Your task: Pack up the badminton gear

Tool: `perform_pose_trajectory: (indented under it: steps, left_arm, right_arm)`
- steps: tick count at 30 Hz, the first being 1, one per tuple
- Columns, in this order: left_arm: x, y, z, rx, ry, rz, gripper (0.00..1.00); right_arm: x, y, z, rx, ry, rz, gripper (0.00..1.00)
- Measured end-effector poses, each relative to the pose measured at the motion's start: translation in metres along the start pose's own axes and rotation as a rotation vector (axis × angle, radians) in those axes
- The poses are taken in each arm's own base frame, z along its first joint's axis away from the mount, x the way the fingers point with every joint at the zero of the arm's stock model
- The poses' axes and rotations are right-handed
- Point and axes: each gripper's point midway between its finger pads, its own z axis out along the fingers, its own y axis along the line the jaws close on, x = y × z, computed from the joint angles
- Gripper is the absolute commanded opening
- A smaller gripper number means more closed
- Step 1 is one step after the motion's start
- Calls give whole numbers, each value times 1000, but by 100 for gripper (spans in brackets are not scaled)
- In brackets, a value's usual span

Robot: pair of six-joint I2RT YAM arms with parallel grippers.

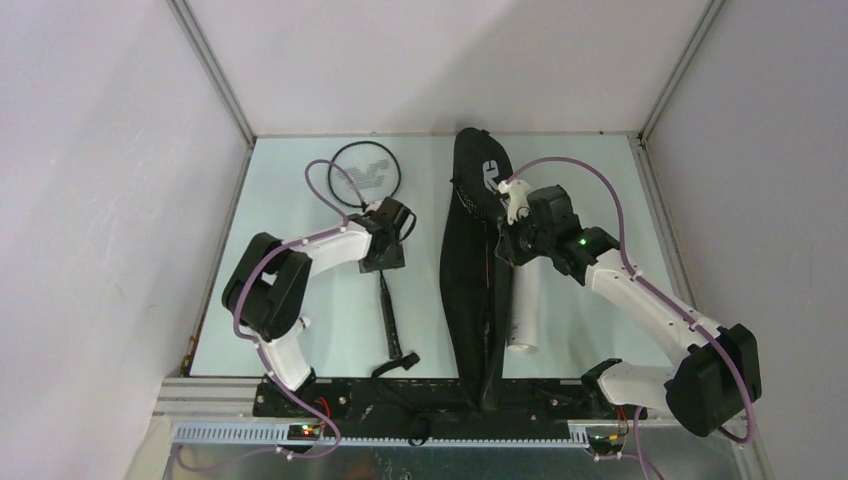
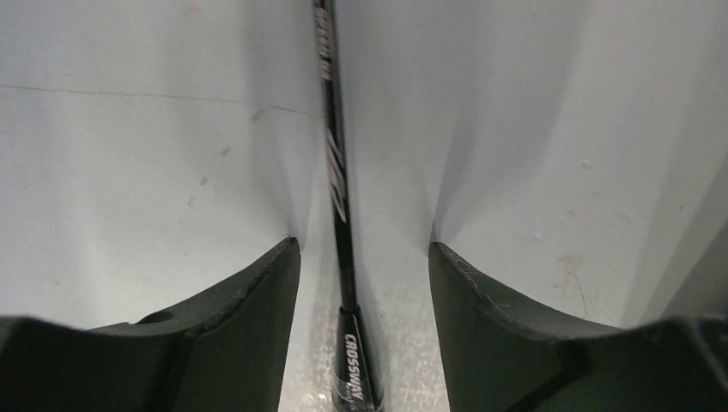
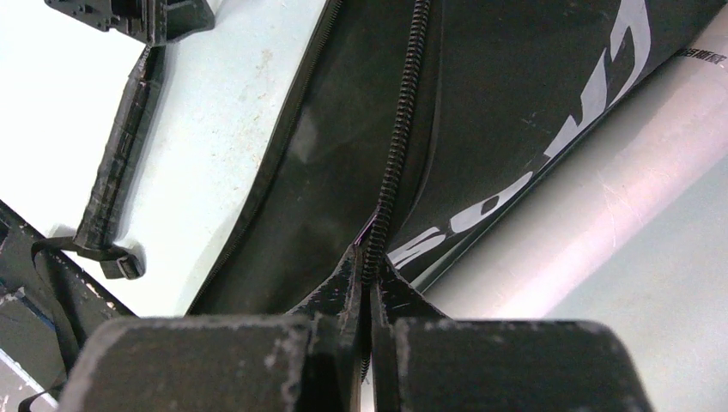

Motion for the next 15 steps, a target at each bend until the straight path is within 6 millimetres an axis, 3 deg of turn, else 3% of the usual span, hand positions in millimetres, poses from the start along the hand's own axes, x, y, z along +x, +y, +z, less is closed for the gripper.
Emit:
perform_pose_trajectory:
  steps: [4, 10, 15]
  left_arm:
    - [-13, 11, 7, -34, 3, -76, 60]
    - [-38, 9, 20, -43, -16, -134, 43]
    - [-42, 5, 22, -30, -32, -141, 2]
  right_arm:
    - [-1, -3, 0, 6, -5, 3, 0]
    - [-3, -8, -1, 16, -12, 11, 0]
    - [-4, -10, 0, 19, -17, 14, 0]
